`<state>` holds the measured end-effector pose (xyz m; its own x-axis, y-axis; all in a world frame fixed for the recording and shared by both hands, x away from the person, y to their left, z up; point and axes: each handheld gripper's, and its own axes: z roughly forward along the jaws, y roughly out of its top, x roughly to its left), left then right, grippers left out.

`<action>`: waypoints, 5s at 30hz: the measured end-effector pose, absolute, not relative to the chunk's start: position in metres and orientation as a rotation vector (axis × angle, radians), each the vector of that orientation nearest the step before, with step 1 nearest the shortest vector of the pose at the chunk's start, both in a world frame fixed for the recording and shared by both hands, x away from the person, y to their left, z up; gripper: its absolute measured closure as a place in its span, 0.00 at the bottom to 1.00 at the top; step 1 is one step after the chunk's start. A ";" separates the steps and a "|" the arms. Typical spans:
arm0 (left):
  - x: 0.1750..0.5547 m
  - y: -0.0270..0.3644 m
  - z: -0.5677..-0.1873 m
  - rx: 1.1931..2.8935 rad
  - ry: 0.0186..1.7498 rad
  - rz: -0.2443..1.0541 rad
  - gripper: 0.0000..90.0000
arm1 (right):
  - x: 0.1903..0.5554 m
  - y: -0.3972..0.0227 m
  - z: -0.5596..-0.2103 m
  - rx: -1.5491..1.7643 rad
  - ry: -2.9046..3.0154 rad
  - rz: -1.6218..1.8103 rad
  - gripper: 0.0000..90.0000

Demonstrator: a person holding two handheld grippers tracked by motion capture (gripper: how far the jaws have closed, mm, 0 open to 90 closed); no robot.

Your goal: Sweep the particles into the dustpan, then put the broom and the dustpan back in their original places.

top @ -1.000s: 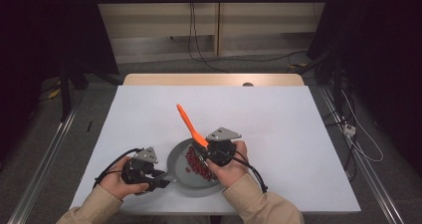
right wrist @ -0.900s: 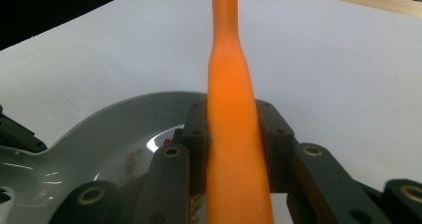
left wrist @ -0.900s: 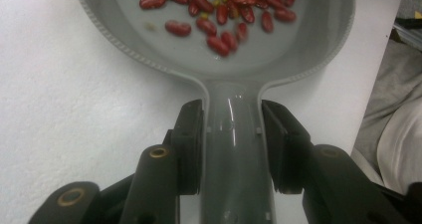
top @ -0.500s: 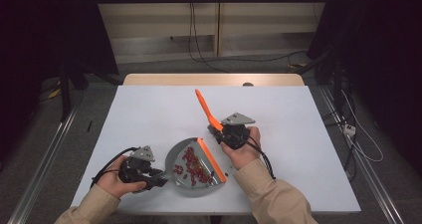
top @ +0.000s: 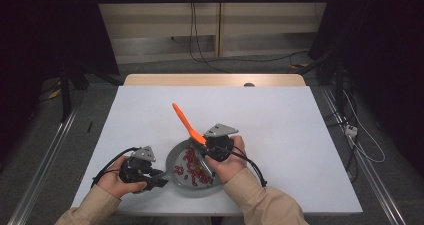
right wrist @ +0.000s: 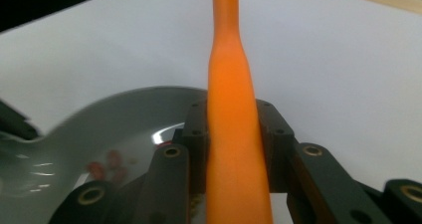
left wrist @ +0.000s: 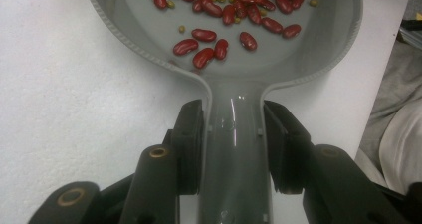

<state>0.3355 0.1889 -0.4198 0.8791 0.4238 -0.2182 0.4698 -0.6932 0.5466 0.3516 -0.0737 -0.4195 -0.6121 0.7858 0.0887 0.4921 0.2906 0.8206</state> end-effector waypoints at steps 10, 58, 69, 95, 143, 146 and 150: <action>0.333 0.188 -0.420 2.436 0.599 -0.098 0.70 | 0.352 -0.105 -0.403 1.171 2.139 1.243 0.79; 0.335 0.160 -0.423 2.384 0.720 -0.016 0.70 | 0.332 -0.112 -0.430 1.263 2.032 1.306 0.79; 0.339 0.161 -0.425 2.343 0.764 0.017 0.68 | 0.342 -0.119 -0.414 1.257 1.995 1.362 0.79; 0.333 0.153 -0.435 2.324 0.665 0.179 0.70 | 0.350 -0.177 -0.427 1.304 1.958 1.213 0.79; 0.374 0.214 -0.436 2.088 1.210 0.393 0.70 | 0.335 -0.268 -0.424 1.432 1.799 1.163 0.79; 0.375 0.215 -0.437 2.078 1.243 0.392 0.70 | 0.335 -0.274 -0.425 1.439 1.787 1.151 0.79; 0.376 0.216 -0.439 2.076 1.270 0.380 0.70 | 0.336 -0.281 -0.427 1.450 1.780 1.127 0.79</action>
<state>0.3764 0.2156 -0.4388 0.4852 0.8696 -0.0919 0.6758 -0.3062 0.6704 0.3361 -0.2805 -0.4269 -0.2446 0.9667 0.0747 0.4809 0.0541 0.8751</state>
